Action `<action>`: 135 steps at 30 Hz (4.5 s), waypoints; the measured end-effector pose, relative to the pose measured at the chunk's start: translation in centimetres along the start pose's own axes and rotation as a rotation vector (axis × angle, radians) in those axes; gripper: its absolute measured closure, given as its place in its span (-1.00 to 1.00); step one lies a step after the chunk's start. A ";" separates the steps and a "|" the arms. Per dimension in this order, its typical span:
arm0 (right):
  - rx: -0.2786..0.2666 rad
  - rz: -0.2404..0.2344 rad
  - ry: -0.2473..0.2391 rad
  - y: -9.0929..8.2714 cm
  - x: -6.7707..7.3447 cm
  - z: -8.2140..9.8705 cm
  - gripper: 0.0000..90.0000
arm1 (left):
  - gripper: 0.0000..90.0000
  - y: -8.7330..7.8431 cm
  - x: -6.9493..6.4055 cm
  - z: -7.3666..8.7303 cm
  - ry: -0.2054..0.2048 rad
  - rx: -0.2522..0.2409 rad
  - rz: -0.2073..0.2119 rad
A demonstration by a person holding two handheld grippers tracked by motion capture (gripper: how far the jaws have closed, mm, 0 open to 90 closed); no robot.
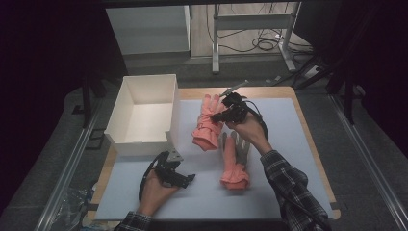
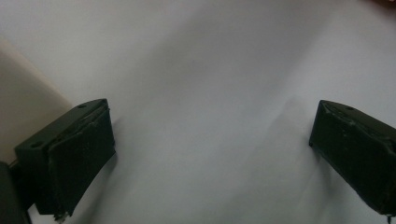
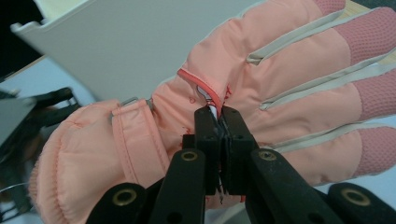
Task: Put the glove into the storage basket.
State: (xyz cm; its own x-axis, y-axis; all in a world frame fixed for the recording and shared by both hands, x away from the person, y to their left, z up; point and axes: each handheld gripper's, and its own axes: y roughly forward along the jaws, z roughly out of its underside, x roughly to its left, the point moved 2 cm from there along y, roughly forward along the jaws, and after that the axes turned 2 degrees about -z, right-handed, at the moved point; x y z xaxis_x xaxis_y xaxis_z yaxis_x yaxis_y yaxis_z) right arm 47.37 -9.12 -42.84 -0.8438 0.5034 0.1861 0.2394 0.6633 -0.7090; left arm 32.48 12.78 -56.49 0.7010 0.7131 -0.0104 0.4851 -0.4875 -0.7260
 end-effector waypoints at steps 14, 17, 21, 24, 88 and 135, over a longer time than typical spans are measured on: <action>-0.008 -0.020 -0.038 -5.4 1.6 3.7 0.93 | -1.00 0.0 0.0 0.0 -0.004 -0.002 -0.001; -0.003 -0.019 -0.044 -6.4 2.0 4.6 0.93 | -1.00 0.0 0.0 0.0 -0.002 0.000 -0.002; 0.008 -0.016 -0.056 -7.5 2.5 5.8 0.92 | -1.00 0.0 0.0 0.0 -0.001 0.000 -0.002; 0.017 -0.019 -0.059 -8.1 2.8 6.7 0.92 | -1.00 0.0 0.0 0.0 -0.003 -0.002 -0.001; -0.057 0.128 0.007 -5.8 4.2 21.9 0.63 | -1.00 0.0 -0.1 0.0 -0.006 -0.003 -0.001; -0.071 0.139 -0.103 -0.6 7.8 19.6 0.47 | -1.00 0.0 -0.1 0.0 -0.006 -0.003 0.000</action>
State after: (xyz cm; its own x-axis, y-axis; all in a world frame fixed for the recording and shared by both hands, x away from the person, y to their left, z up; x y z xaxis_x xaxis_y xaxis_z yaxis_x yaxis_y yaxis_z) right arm 31.20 -16.41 -54.30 -0.8441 0.5359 0.0163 0.3874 0.6307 -0.6724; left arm 32.45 12.73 -56.49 0.6979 0.7160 -0.0144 0.4866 -0.4889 -0.7240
